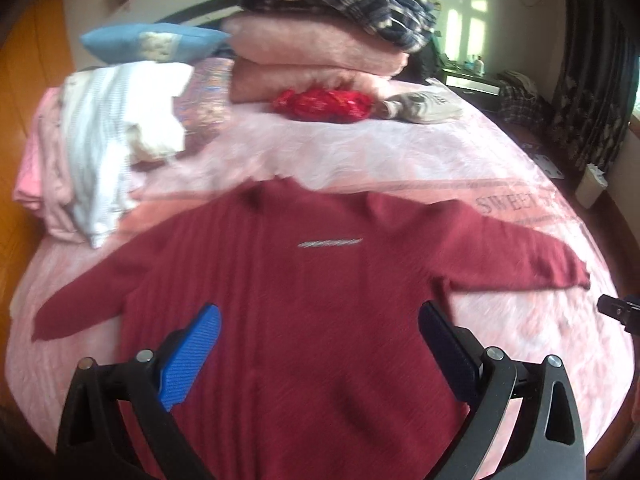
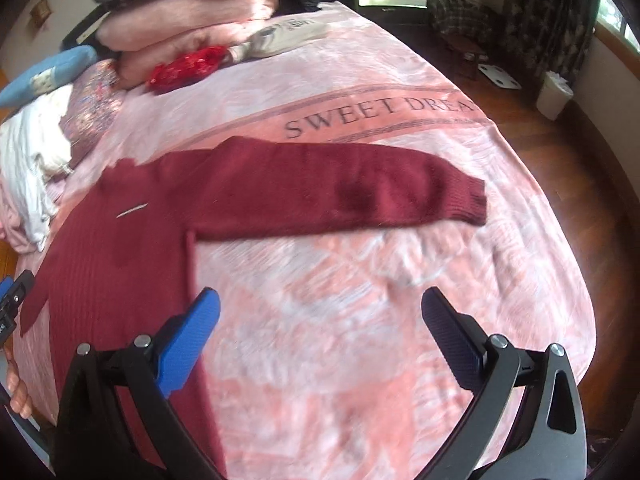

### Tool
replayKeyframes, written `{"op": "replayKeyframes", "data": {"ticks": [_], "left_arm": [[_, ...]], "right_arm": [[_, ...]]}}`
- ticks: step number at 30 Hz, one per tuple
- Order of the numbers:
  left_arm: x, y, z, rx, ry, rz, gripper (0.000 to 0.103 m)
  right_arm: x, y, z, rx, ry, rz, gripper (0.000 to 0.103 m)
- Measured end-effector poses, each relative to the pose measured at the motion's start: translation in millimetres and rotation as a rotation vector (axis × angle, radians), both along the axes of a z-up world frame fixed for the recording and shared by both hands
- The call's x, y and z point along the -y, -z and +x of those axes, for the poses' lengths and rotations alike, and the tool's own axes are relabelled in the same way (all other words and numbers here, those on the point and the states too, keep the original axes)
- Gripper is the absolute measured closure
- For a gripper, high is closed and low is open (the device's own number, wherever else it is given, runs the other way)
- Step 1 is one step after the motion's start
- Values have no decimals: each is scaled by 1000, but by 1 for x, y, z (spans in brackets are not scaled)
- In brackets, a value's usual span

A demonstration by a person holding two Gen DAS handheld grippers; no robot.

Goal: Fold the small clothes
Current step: 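Reach the right tool to the sweater sleeve cuff and grasp it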

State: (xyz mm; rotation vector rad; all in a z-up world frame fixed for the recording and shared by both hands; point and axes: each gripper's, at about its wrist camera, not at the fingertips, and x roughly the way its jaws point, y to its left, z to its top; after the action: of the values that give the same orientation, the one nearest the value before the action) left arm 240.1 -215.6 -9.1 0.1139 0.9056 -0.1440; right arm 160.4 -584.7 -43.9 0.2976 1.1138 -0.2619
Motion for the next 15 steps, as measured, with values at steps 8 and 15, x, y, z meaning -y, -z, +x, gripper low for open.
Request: {"op": "replayKeyframes", "data": {"ticks": [8,15], "left_arm": [[115,45,88,-59,25,-14,4],[147,81,124,-89,10,14,4]], "right_arm": [[120,68,55,-103,85,102,3],[173,116,69,-131,140,183,4]]}}
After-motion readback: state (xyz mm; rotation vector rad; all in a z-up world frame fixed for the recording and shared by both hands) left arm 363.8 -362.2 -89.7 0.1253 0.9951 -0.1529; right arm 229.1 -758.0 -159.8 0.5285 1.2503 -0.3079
